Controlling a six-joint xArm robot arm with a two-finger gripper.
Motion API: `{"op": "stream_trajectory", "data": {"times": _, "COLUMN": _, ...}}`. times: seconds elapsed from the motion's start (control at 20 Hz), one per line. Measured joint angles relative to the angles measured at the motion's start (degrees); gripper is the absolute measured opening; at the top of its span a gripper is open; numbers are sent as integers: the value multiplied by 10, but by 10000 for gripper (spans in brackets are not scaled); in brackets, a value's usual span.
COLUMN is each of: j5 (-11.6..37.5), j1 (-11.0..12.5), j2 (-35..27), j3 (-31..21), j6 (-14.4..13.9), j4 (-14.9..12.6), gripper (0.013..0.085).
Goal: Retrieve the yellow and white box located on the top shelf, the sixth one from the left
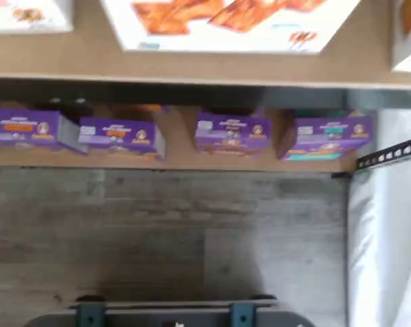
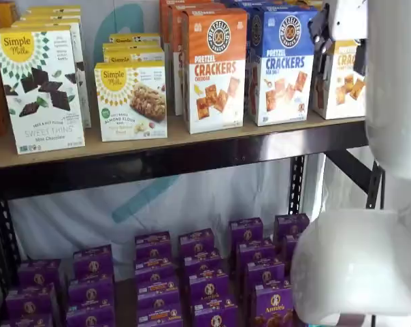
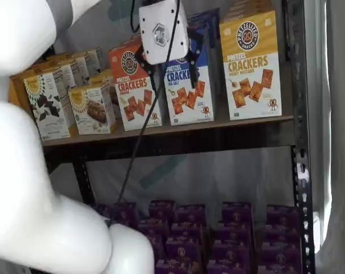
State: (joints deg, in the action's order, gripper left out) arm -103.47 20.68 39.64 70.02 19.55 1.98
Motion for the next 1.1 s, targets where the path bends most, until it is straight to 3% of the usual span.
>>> {"op": "stream_trajectory", "data": {"times": 0.4, "j5": 40, "j1": 62, "j2": -65, "j3": 54, "j6": 62, "j4": 0, "gripper": 850}}
{"op": "stream_trajectory", "data": {"times": 0.8, "j5": 73, "j1": 104, "j2": -116, "j3": 99, "j6": 101, "j4": 9, "gripper": 850}}
{"op": "stream_trajectory", "data": {"times": 1.1, "j5": 65, "j1": 120, "j2": -153, "j3": 136, "j6": 116, "j4": 18, "gripper": 850}}
